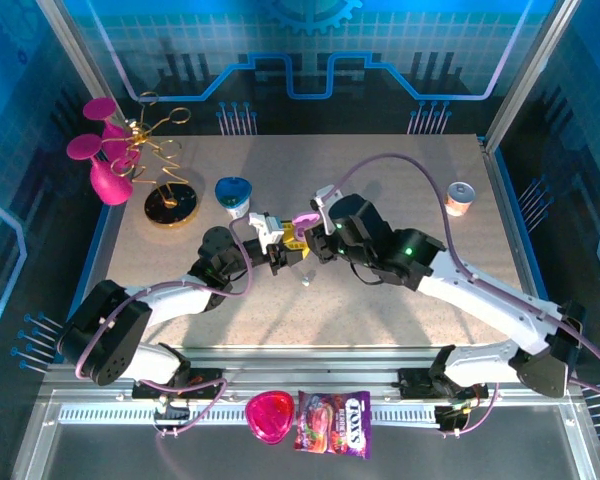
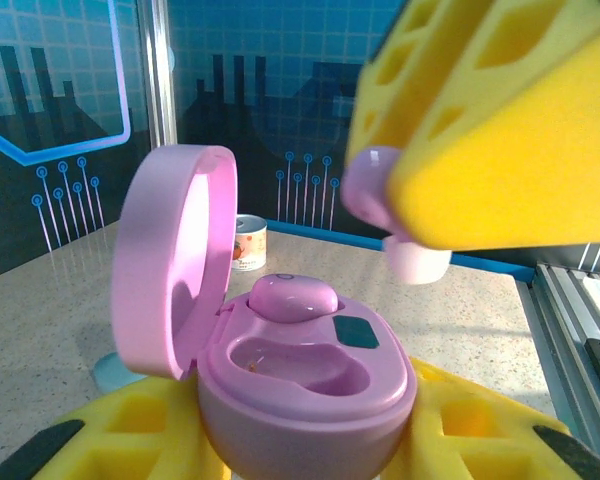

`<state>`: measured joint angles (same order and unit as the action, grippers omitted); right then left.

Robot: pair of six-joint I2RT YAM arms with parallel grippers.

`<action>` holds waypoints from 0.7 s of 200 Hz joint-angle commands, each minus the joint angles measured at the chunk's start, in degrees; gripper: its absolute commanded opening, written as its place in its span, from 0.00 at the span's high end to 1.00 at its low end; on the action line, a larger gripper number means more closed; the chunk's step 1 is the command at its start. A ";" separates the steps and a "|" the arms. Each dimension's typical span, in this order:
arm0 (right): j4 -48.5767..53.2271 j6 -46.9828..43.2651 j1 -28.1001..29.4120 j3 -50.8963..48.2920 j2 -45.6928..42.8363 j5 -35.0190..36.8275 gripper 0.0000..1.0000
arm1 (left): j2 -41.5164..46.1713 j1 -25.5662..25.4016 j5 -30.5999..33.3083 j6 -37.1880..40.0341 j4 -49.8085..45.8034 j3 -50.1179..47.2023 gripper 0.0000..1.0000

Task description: Insert wireless bluetooth earbuds into charging case

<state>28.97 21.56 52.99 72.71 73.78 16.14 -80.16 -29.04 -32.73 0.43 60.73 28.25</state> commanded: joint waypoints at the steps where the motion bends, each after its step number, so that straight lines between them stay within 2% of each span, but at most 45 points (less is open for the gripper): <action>1: -3.31 -1.70 1.01 2.91 1.83 -1.06 0.82 | 0.93 0.15 0.83 1.75 -0.24 1.59 0.67; 140: -3.74 -0.07 0.34 0.61 4.82 -0.06 0.82 | 2.68 0.17 0.39 1.33 -0.43 1.75 0.66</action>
<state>26.44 20.95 53.32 73.93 78.17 14.98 -79.57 -29.04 -32.34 0.58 59.57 28.47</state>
